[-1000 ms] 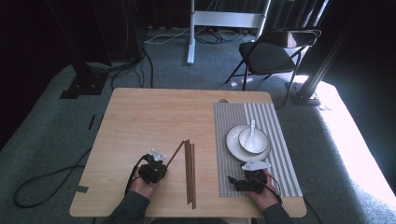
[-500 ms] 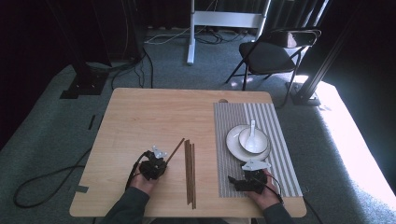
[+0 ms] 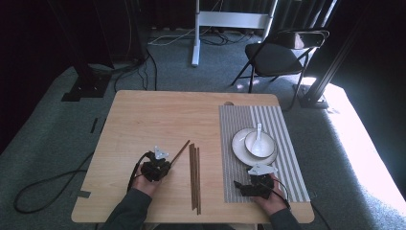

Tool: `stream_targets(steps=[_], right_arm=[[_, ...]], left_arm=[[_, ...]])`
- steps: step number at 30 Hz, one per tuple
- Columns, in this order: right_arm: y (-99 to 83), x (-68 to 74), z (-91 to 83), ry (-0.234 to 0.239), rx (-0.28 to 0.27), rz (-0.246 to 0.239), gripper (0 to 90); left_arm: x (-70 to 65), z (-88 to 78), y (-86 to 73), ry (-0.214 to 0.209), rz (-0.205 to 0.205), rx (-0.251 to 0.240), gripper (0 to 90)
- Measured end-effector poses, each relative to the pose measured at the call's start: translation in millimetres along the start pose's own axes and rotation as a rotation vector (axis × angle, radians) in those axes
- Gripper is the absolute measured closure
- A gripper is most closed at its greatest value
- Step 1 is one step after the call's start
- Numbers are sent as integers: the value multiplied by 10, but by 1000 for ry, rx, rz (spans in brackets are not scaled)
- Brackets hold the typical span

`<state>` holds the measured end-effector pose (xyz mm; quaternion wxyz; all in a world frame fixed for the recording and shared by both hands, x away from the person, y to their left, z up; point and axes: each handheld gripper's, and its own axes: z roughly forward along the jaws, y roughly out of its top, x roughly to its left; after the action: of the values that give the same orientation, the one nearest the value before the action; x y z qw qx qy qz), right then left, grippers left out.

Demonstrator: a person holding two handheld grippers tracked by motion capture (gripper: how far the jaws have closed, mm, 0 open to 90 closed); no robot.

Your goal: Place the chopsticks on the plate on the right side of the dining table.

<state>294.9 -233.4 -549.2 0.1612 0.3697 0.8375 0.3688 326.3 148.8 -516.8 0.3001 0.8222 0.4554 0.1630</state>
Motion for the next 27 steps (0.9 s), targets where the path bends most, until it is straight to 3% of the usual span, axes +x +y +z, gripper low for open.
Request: stream_targets(steps=[27], right_arm=[[0,-1,1,0,-2,-1,220]], left_arm=[[-32,-77,191,-25,20,-66,853]])
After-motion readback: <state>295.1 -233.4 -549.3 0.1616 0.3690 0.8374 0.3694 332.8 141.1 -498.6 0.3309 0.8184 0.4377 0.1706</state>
